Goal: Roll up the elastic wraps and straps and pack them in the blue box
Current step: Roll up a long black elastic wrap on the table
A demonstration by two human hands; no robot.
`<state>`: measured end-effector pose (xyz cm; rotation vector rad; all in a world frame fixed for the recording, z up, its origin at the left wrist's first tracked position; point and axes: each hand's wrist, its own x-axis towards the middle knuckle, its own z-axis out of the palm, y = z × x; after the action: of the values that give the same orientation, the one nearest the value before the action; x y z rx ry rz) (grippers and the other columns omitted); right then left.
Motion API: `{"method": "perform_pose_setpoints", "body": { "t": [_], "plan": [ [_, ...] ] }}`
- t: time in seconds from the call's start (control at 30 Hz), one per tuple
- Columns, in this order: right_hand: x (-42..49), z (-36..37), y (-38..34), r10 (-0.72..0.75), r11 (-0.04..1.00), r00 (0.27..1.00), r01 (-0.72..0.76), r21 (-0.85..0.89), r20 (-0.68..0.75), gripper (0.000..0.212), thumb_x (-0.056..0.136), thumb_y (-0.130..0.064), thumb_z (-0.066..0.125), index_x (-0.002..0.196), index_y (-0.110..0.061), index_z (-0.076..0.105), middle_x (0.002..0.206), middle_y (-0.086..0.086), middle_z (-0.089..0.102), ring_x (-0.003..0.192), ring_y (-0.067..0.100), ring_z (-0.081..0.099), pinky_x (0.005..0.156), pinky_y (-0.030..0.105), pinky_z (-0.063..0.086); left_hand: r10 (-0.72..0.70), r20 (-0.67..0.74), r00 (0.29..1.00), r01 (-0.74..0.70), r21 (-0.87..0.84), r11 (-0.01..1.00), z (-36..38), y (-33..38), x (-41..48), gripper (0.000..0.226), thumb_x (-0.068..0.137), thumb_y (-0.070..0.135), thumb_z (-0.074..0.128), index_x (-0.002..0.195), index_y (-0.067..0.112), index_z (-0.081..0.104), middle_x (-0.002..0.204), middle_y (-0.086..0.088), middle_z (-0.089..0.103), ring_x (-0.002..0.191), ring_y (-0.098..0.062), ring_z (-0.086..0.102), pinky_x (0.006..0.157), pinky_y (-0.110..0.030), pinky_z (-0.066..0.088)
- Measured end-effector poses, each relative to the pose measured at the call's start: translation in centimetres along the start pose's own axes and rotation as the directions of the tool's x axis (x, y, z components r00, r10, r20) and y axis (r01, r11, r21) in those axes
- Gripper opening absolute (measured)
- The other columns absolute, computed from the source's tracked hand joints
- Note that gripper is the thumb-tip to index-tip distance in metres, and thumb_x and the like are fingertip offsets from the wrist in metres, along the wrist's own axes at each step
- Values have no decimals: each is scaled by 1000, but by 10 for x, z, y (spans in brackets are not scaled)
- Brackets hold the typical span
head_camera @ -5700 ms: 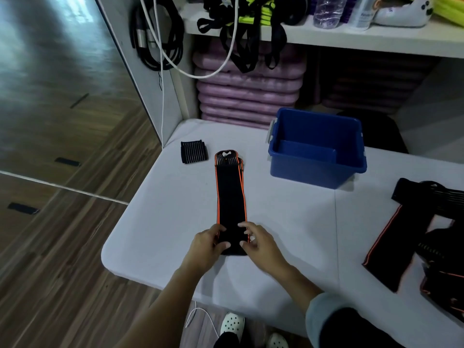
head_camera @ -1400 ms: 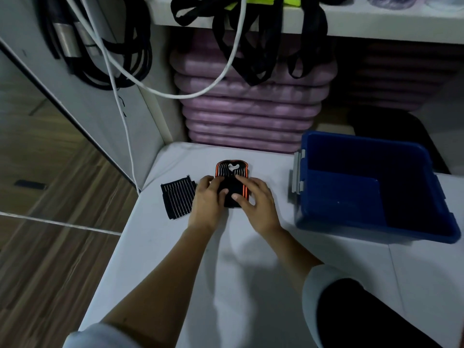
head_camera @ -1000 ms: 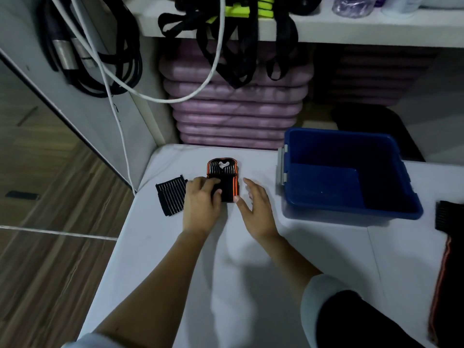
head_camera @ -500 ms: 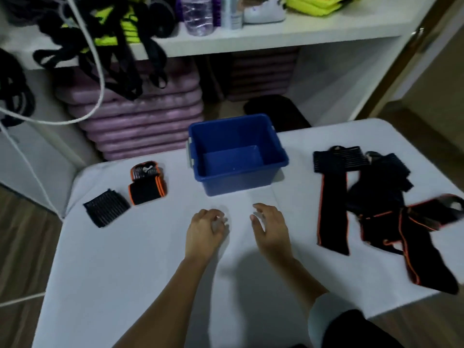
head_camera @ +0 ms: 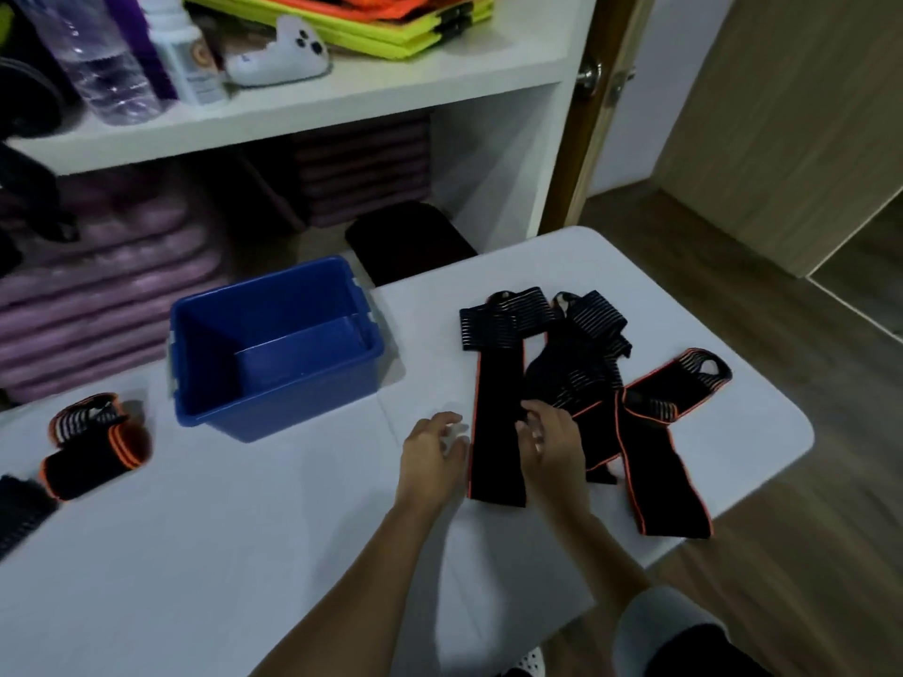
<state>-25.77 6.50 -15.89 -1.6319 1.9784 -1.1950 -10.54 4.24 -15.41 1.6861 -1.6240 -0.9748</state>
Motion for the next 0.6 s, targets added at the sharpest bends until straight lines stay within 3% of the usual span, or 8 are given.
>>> {"method": "perform_pose_setpoints", "body": {
  "t": [0.17, 0.33, 0.47, 0.6],
  "plan": [
    [43, -15, 25, -11, 1000, 999, 10, 26, 30, 37, 87, -29, 45, 113, -8, 60, 104, 7, 58, 95, 18, 53, 84, 19, 39, -56, -54, 997, 55, -14, 998, 30, 26, 32, 27, 87, 14, 61, 114, 16, 61, 107, -8, 60, 87, -17, 58, 77, -20, 44],
    [108, -4, 39, -69, 996, 991, 61, 66, 116, 37, 91, -28, 45, 121, -9, 55, 112, 5, 56, 103, 18, 50, 90, 26, 40, -56, -117, 992, 58, 10, 998, 41, 45, 86, 35, 87, 12, 60, 121, 18, 58, 113, -12, 56, 91, -23, 58, 80, -20, 42],
    [163, 22, 51, -20, 999, 964, 28, -29, 265, 42, 93, -17, 52, 134, -11, 45, 131, 8, 48, 120, 23, 42, 98, 23, 31, -41, -142, 989, 50, 57, 997, 47, 51, 135, 38, 87, 12, 60, 124, 17, 55, 116, -11, 55, 87, -17, 54, 79, -15, 38],
    [200, 47, 62, -1, 977, 920, 85, -195, 391, 53, 93, -24, 53, 141, -14, 34, 140, 7, 41, 126, 26, 36, 103, 35, 35, -51, -132, 990, 62, 83, 995, 58, 48, 168, 41, 88, 13, 60, 128, 14, 53, 121, -11, 54, 106, -23, 56, 92, -21, 39]
  ]
}}
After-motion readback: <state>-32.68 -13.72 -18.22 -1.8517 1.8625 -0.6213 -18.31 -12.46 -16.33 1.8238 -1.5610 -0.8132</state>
